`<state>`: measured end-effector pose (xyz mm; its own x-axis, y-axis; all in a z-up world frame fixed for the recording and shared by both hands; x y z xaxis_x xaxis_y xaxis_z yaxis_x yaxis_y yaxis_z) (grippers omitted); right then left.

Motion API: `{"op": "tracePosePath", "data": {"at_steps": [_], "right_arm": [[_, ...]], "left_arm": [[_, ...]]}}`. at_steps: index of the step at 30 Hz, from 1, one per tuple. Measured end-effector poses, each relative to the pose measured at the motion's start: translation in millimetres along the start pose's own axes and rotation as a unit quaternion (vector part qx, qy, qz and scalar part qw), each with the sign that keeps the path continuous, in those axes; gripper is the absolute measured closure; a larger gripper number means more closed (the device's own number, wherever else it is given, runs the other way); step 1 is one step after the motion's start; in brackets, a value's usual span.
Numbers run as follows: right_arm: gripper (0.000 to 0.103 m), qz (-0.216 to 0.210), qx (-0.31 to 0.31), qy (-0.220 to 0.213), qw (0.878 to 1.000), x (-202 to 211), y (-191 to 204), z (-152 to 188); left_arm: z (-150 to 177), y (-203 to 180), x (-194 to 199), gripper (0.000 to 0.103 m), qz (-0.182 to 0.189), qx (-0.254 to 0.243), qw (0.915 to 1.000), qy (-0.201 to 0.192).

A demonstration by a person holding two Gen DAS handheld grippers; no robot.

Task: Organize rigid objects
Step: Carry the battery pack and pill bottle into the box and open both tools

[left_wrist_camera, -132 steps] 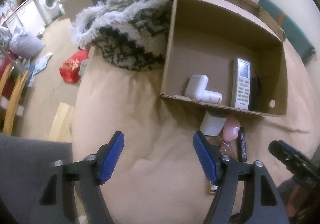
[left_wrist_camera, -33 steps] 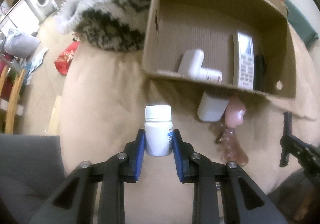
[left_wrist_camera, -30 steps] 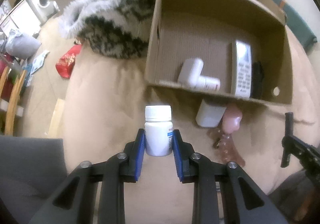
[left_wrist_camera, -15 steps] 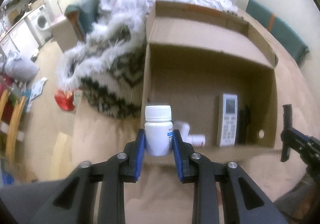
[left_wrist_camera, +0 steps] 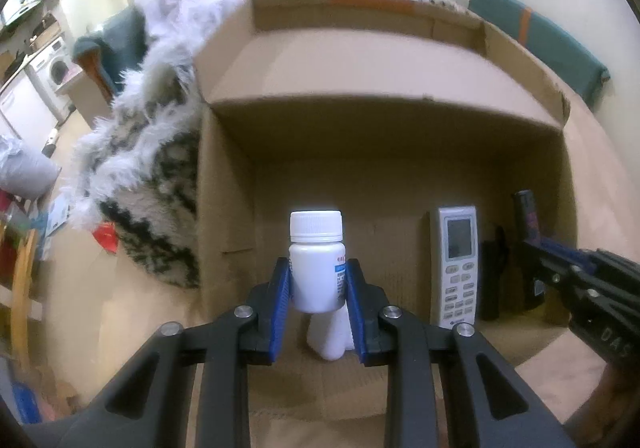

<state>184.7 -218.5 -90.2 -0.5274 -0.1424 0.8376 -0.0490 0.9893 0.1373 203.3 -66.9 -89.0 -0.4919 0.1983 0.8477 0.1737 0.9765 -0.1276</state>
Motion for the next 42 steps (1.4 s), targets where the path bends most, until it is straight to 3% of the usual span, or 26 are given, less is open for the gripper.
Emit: {"op": "tracePosePath", "data": {"at_steps": [5, 8, 11, 20, 38, 39, 41, 42], "right_arm": [[0.083, -0.009, -0.008, 0.018, 1.000, -12, 1, 8], [0.083, -0.007, -0.010, 0.031, 0.999, -21, 0, 11], [0.083, 0.005, -0.007, 0.043, 0.999, -29, 0, 14], [0.083, 0.024, -0.007, 0.064, 0.998, -40, -4, 18], [0.083, 0.015, -0.012, 0.071, 0.997, -47, -5, 14], [0.083, 0.013, -0.013, 0.068, 0.998, -47, -5, 14], [0.083, 0.008, -0.010, 0.062, 0.998, -43, -5, 13], [0.082, 0.005, -0.010, 0.059, 0.998, -42, -5, 12]], "left_arm": [[7, -3, -16, 0.079, -0.005, 0.002, 0.9997, 0.022], [9, -9, -21, 0.079, -0.026, -0.025, 0.9990, 0.027], [10, -8, -25, 0.079, -0.013, -0.011, 0.9993, 0.033], [21, -9, -38, 0.079, -0.019, -0.009, 0.9985, 0.051], [22, -6, -40, 0.078, -0.033, -0.007, 0.9985, 0.044], [22, -8, -39, 0.075, -0.032, -0.010, 0.9985, 0.042], [21, -11, -37, 0.059, -0.032, -0.012, 0.9986, 0.040], [19, -11, -33, 0.046, -0.033, -0.011, 0.9988, 0.035]]}}
Point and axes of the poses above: each gripper's, at about its wrist camera, not at the fingertips, and x roughly against the way its jaws point, y to its left, z to its underside, the point moved 5 cm from there along -x, roughly the way its jaws point, and after that the axes turned 10 degrees about z, right-handed, at the moved point
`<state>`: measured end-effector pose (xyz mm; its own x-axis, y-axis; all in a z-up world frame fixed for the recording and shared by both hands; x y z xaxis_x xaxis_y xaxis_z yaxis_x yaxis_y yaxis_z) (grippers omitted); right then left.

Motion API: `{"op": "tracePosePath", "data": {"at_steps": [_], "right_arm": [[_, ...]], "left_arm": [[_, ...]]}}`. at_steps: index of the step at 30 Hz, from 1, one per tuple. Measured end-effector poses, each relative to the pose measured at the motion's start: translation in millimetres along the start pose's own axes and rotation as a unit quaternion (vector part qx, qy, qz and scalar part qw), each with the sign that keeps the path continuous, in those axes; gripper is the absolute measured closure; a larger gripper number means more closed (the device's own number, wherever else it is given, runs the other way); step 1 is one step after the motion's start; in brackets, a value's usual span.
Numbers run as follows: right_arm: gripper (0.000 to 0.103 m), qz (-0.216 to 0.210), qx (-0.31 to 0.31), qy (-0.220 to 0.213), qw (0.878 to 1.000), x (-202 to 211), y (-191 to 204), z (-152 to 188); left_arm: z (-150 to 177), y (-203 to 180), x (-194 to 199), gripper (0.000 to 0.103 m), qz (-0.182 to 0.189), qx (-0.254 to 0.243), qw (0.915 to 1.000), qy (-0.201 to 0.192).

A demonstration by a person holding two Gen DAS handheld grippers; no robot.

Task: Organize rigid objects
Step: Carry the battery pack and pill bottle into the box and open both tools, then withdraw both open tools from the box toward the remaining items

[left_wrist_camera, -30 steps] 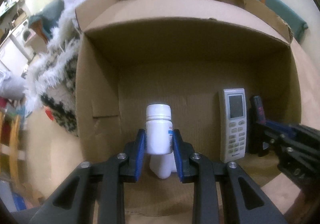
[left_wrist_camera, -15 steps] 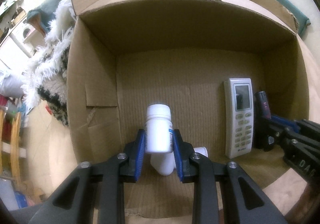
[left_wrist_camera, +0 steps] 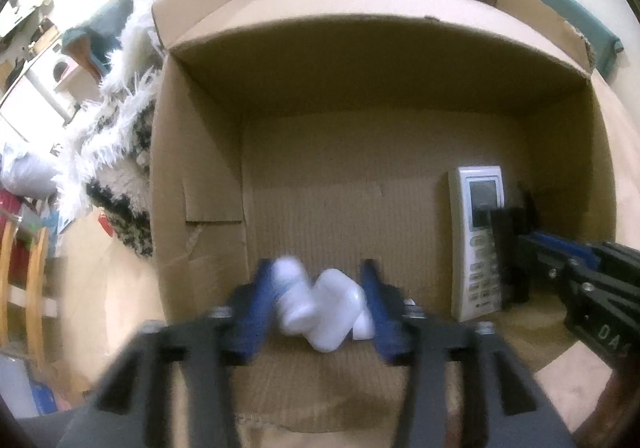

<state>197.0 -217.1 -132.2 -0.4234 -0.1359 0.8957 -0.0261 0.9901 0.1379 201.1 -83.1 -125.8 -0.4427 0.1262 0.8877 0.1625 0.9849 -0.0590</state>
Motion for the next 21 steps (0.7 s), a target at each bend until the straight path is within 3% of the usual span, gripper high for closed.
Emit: {"op": "tracePosePath", "data": {"at_steps": [2, 4, 5, 9, 18, 21], "right_arm": [[0.074, -0.011, -0.006, -0.007, 1.000, 4, -1, -2], [0.044, -0.019, -0.010, -0.014, 1.000, 9, -2, -3], [0.036, -0.032, -0.015, -0.021, 0.999, 12, -2, -4], [0.030, -0.042, -0.011, -0.041, 0.998, 25, 1, -9], [0.029, -0.049, -0.024, -0.062, 0.997, 46, -1, -10], [0.029, -0.037, -0.024, -0.066, 0.997, 50, -3, -3]], "left_arm": [[-4, 0, 7, 0.041, -0.003, 0.000, 0.9999, -0.011], [-6, -1, 12, 0.038, -0.004, -0.001, 0.9998, -0.019], [-6, -1, 13, 0.037, -0.004, -0.001, 0.9998, -0.021], [-7, 0, 20, 0.036, -0.007, -0.001, 0.9995, -0.032], [-5, 10, 39, 0.036, -0.007, 0.015, 0.9991, -0.039], [0, 7, 48, 0.036, -0.012, 0.000, 0.9991, -0.041]]}}
Point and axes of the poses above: each gripper's, at about its wrist camera, not at the fingertips, and x roughly against the way its jaws point, y to its left, z to its underside, the point moved 5 cm from there along -x, roughly the way its jaws point, and after that the axes turned 10 degrees about z, right-handed, at the moved point
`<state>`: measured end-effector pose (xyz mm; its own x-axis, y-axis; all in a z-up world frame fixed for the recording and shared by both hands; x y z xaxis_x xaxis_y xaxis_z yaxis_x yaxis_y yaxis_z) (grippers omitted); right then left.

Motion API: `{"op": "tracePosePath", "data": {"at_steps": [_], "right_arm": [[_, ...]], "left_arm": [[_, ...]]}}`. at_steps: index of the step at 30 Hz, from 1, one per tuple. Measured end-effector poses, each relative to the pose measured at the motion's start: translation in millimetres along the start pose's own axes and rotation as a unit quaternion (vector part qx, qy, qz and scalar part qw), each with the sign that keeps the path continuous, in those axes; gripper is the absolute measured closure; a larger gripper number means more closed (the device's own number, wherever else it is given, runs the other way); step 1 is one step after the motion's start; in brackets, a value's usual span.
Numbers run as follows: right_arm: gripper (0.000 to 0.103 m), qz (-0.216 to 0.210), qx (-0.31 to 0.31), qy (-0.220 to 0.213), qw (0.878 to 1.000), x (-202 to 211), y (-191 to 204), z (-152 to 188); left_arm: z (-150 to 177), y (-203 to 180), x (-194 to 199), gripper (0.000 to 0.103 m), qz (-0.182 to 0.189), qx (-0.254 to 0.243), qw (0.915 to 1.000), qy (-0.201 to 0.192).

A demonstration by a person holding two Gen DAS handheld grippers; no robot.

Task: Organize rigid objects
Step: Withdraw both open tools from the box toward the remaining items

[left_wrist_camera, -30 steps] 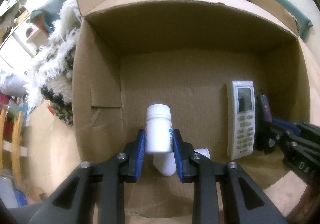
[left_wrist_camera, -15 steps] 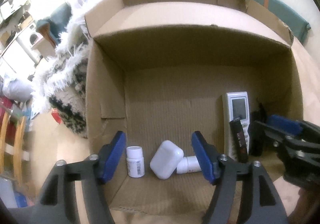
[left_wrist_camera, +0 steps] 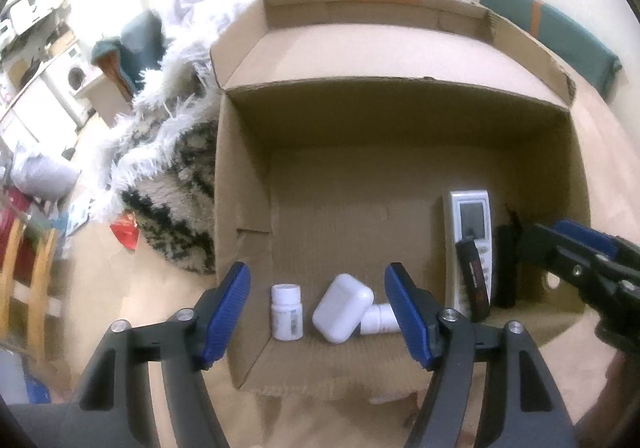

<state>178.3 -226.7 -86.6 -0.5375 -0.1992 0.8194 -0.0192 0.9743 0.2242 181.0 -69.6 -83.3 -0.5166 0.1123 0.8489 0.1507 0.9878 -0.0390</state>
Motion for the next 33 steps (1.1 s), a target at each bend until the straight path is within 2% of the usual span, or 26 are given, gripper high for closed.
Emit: {"op": "tracePosePath", "data": {"at_steps": [3, 8, 12, 17, 22, 29, 33], "right_arm": [[0.029, 0.003, -0.004, 0.007, 1.000, 7, -6, 10], [0.029, 0.010, 0.006, 0.000, 1.000, 19, -2, 16], [0.029, 0.020, 0.018, 0.005, 1.000, 24, 0, 26], [0.029, 0.019, 0.004, 0.015, 1.000, 35, -5, 48], [0.029, 0.019, -0.015, 0.015, 1.000, 48, -10, 65], [0.029, 0.020, -0.031, 0.019, 0.999, 56, -9, 87], [0.029, 0.028, -0.036, 0.025, 0.999, 53, -8, 95]], "left_arm": [[8, 1, 12, 0.036, -0.008, -0.008, 0.9999, -0.003], [28, 12, 23, 0.034, 0.019, 0.018, 0.9996, 0.010], [43, 20, 33, 0.034, 0.012, 0.025, 0.9996, 0.011], [63, 27, 45, 0.034, 0.025, 0.055, 0.9980, 0.016], [85, 19, 46, 0.034, 0.052, 0.073, 0.9955, 0.033], [113, 6, 46, 0.034, 0.047, 0.060, 0.9958, 0.051], [123, 4, 42, 0.034, 0.069, 0.076, 0.9925, 0.067]]}}
Point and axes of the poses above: each gripper's, at about its wrist camera, not at the fingertips, and x roughly against the way its jaws point, y to its left, z to its underside, the point moved 5 cm from there along -x, roughly the way its jaws point, and after that the axes turned 10 degrees about z, right-handed, at the moved point
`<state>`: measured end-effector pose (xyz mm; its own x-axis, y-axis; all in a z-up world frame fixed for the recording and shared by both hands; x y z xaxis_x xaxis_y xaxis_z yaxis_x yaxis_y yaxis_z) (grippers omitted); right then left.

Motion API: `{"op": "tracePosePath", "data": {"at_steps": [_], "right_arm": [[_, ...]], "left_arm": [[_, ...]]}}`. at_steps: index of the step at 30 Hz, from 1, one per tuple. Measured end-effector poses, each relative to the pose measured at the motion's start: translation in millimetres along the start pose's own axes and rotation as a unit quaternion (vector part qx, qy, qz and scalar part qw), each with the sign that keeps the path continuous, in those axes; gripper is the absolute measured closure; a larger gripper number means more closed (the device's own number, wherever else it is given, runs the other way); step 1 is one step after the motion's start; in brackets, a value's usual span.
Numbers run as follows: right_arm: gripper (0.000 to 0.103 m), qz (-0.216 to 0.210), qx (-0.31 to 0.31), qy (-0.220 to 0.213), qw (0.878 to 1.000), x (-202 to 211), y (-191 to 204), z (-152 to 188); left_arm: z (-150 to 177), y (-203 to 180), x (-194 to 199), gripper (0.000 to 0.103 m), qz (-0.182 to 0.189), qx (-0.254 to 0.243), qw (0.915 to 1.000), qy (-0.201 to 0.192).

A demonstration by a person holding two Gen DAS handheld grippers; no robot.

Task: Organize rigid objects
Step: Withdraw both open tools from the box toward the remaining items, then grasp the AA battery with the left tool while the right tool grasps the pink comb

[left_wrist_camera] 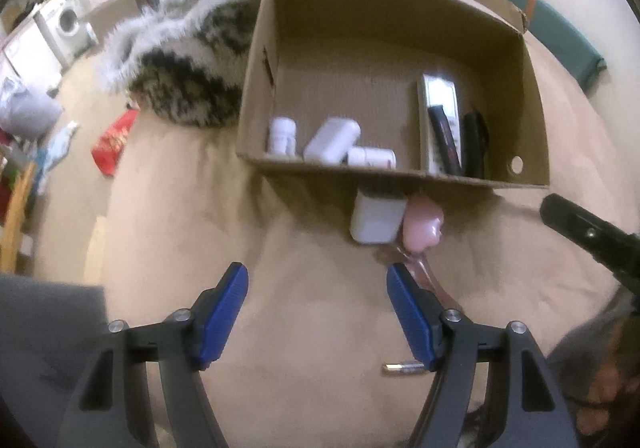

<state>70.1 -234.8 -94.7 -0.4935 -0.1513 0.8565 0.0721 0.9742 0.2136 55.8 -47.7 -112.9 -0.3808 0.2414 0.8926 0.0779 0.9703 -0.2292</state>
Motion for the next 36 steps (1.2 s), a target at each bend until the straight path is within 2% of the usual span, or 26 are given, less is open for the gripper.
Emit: {"op": "tracePosePath", "data": {"at_steps": [5, 8, 12, 15, 18, 23, 27, 32, 36], "right_arm": [[0.029, 0.013, 0.001, 0.005, 1.000, -8, -1, -1], [0.029, 0.016, -0.004, 0.012, 1.000, -14, -2, -1], [0.029, 0.021, -0.005, 0.023, 1.000, -20, -4, 0], [0.029, 0.022, -0.007, 0.026, 0.999, -22, -5, 0], [0.029, 0.022, -0.010, 0.030, 0.999, -24, -6, 0], [0.029, 0.020, -0.010, 0.034, 0.999, -26, -5, 1], [0.029, 0.021, -0.005, 0.039, 0.999, -29, -2, 1], [0.029, 0.023, 0.001, 0.044, 0.999, -31, -1, 3], [0.029, 0.022, -0.003, 0.051, 0.998, -33, -3, 5]], "left_arm": [[12, -3, -15, 0.034, 0.012, 0.000, 0.9993, 0.035], [26, -14, -31, 0.034, 0.029, -0.003, 0.9970, 0.071], [53, -46, -50, 0.034, 0.058, -0.055, 0.9883, 0.130], [73, -60, -60, 0.034, 0.050, -0.087, 0.9835, 0.151], [83, -64, -71, 0.037, 0.045, -0.091, 0.9807, 0.167], [83, -67, -76, 0.047, 0.037, -0.091, 0.9823, 0.159], [83, -69, -76, 0.063, 0.039, -0.102, 0.9810, 0.161], [79, -70, -77, 0.063, 0.041, -0.103, 0.9794, 0.169], [62, -51, -68, 0.063, 0.016, -0.074, 0.9869, 0.142]]}}
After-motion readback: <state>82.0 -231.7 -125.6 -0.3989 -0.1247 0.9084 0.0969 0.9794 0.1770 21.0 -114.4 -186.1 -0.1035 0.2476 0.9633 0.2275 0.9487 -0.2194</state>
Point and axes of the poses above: each gripper's, at about its wrist camera, not at the fingertips, and x roughly against the way its jaws point, y to its left, z to its underside, the point moved 5 cm from there along -x, roughly the way its jaws point, and after that the axes turned 10 degrees about z, right-handed, at the moved point
